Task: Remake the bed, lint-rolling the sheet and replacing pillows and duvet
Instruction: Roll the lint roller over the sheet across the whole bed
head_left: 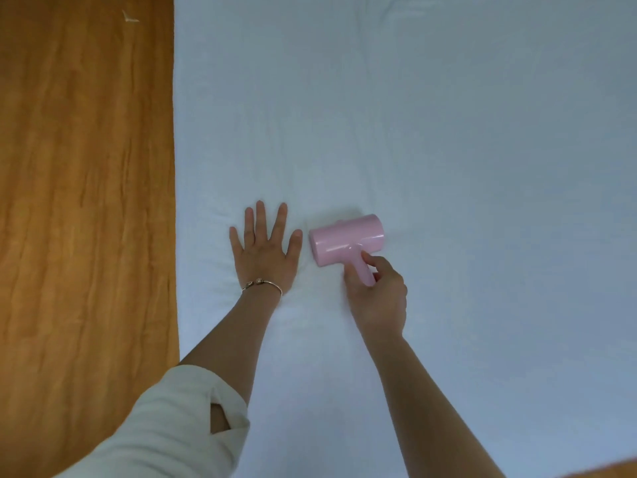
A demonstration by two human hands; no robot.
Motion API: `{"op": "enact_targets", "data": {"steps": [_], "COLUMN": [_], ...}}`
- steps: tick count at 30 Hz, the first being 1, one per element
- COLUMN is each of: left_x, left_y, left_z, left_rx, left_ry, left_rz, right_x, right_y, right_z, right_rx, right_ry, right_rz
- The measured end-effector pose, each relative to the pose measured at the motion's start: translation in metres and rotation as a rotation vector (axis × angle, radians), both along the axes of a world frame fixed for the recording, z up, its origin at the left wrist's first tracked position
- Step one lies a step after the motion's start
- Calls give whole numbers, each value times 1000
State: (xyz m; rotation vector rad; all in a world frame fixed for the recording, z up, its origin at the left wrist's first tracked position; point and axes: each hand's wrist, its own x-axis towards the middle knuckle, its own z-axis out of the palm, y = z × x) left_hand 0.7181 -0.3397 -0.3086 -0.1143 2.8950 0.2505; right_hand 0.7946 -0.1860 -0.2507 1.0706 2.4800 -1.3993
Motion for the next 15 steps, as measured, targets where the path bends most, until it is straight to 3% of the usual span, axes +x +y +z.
{"op": "enact_targets", "data": {"steps": [8, 15], "left_x": [125, 241], "left_y": [38, 54], "left_z": [-3, -7], "left_rx": [16, 5], "left_ry": [40, 82], "left_rz": [18, -99], "right_x": [163, 281], "right_y": [26, 46], "right_z": [-3, -6], "right_rx": [7, -62], "right_ry": [-25, -53], "right_rz": [10, -31]}}
